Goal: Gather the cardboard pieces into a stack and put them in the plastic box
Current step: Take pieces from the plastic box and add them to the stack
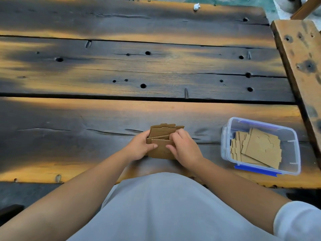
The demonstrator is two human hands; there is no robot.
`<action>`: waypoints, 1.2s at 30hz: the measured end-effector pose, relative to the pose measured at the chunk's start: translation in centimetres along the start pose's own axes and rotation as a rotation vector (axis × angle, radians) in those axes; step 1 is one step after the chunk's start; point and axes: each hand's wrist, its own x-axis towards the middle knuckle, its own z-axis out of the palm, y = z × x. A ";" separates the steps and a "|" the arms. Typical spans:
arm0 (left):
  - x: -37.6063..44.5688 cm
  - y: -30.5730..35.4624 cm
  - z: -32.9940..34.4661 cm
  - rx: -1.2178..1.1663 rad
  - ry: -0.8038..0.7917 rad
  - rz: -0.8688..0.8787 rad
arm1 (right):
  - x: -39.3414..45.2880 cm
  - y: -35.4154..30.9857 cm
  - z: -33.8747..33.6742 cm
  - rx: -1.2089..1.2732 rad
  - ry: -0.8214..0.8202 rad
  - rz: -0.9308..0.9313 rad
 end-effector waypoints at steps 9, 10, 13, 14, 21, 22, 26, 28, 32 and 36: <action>1.1 0.2 -1.0 0.040 0.022 0.054 | 1.0 0.7 -1.7 0.105 0.242 0.208; 1.2 0.1 -1.2 0.068 0.014 0.052 | 1.1 0.9 -1.8 0.081 0.214 0.190; 1.2 -0.1 -1.4 0.107 0.002 0.045 | 1.1 1.0 -1.8 0.026 0.183 0.136; 1.2 -0.2 -1.4 0.118 0.001 0.044 | 1.1 0.9 -1.9 0.025 0.185 0.134; 1.2 -0.7 -1.0 0.106 0.050 0.005 | 1.0 0.5 -2.3 0.028 0.177 0.056; 1.3 -0.8 -1.0 0.092 0.056 0.004 | 1.0 0.6 -2.5 0.029 0.186 0.042; 1.2 -0.8 -0.9 0.042 0.057 0.002 | 0.9 0.8 -3.8 0.180 0.232 0.008; 1.1 -0.8 -0.8 0.012 0.055 -0.006 | 0.9 0.6 -5.0 0.339 0.211 0.060; 0.9 -0.8 -0.9 0.020 0.042 -0.001 | 1.0 -0.1 -8.6 0.539 0.403 0.046; 1.1 -0.9 -1.0 0.039 0.042 -0.007 | 1.3 -0.4 -12.2 0.626 0.613 0.025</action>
